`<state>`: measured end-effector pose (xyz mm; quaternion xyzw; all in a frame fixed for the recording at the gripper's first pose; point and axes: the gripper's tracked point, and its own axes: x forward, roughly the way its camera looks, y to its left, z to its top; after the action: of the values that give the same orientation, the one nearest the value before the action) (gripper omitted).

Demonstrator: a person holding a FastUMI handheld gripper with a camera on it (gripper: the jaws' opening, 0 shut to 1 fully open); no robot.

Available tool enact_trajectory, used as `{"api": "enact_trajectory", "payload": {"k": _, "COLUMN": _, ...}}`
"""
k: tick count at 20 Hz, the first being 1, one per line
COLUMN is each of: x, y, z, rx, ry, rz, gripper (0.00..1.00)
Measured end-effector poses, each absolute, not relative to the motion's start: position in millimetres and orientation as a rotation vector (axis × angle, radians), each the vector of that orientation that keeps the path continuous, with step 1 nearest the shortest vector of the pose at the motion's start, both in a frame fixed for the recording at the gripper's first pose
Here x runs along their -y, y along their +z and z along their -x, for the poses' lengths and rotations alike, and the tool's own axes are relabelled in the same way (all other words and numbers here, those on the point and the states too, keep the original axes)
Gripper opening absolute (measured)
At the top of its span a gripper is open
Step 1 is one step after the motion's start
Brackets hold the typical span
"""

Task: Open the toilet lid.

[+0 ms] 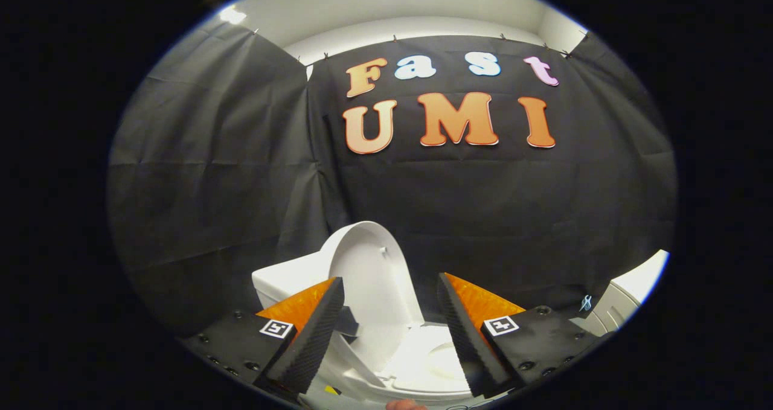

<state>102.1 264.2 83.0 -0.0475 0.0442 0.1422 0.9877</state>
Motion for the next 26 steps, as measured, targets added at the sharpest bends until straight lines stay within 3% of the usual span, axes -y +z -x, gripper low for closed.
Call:
{"api": "enact_trajectory", "payload": {"k": 14, "x": -24.9, "y": 39.1, "z": -109.1, "rx": -0.053, "ry": -0.016, "rz": 0.099, "gripper": 0.99}}
{"api": "enact_trajectory", "payload": {"k": 22, "x": 27.2, "y": -46.0, "z": -110.9, "rx": -0.176, "ry": -0.059, "rz": 0.035, "gripper": 1.0}}
{"api": "enact_trajectory", "payload": {"k": 26, "x": 27.3, "y": -30.9, "z": -105.4, "rx": -0.117, "ry": -0.041, "rz": 0.001, "gripper": 1.0}}
